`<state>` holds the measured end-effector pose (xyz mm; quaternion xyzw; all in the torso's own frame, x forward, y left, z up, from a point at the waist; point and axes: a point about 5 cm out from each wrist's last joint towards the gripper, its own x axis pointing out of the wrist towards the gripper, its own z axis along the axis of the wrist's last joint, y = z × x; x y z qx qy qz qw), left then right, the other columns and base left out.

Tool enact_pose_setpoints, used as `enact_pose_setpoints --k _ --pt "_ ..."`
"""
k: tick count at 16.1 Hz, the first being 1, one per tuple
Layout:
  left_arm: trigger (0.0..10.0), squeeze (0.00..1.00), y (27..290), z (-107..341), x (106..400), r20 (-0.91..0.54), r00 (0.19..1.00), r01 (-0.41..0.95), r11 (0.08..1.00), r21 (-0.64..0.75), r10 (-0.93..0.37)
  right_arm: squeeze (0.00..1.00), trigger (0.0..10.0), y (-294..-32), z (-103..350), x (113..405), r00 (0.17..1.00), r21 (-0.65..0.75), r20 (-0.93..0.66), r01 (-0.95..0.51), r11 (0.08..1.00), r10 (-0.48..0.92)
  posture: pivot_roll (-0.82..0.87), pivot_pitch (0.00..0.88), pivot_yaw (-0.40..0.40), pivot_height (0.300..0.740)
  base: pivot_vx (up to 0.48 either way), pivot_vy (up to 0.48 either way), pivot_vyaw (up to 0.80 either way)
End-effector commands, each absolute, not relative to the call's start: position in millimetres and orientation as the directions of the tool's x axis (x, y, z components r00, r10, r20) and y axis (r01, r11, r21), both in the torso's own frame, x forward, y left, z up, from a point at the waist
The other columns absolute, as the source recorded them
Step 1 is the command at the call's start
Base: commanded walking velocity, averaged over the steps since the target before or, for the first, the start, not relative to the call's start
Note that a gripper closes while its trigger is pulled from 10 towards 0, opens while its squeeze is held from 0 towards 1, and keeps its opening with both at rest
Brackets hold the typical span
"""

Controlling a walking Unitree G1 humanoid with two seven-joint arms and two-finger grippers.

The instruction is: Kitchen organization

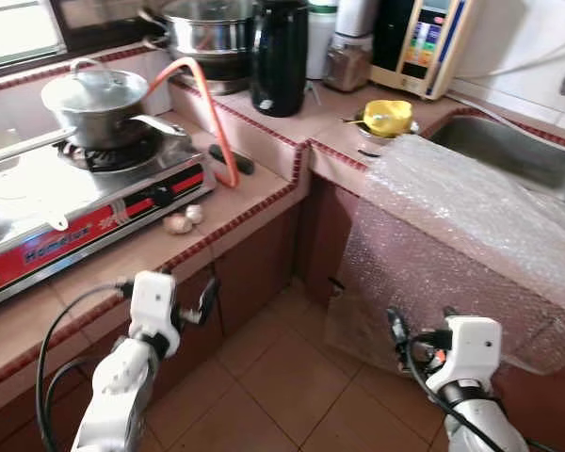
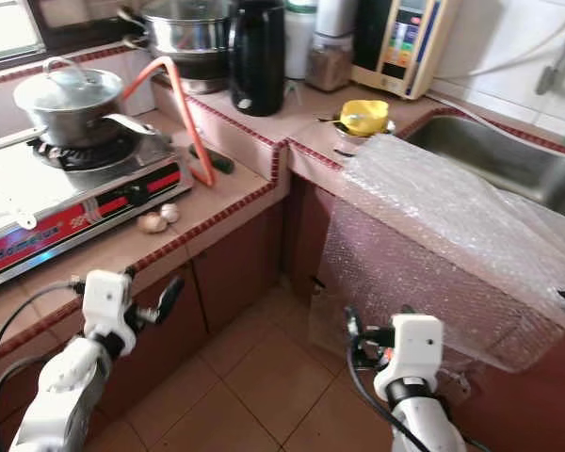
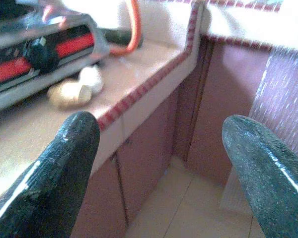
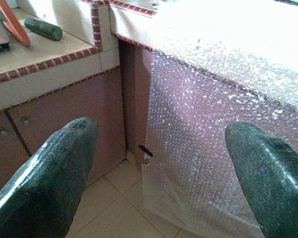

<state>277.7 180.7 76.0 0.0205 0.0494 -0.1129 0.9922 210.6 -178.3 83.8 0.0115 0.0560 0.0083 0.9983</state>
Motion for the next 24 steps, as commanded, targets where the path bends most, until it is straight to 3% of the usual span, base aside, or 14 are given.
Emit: enact_pose_setpoints --k 1,24 --pt "10.0 0.0 181 79 280 -0.094 0.969 0.229 0.973 0.016 -0.227 0.0 10.0 -177 89 211 0.996 0.016 -0.091 -0.012 1.0 0.013 0.06 0.0 0.005 0.74 0.0 0.0 -0.77" --pt "10.0 0.0 163 84 296 -0.069 0.964 0.256 0.967 -0.008 -0.256 0.0 10.0 -180 100 220 0.999 0.003 -0.051 -0.003 1.0 0.003 0.04 0.0 0.02 0.74 0.0 0.0 -0.77"
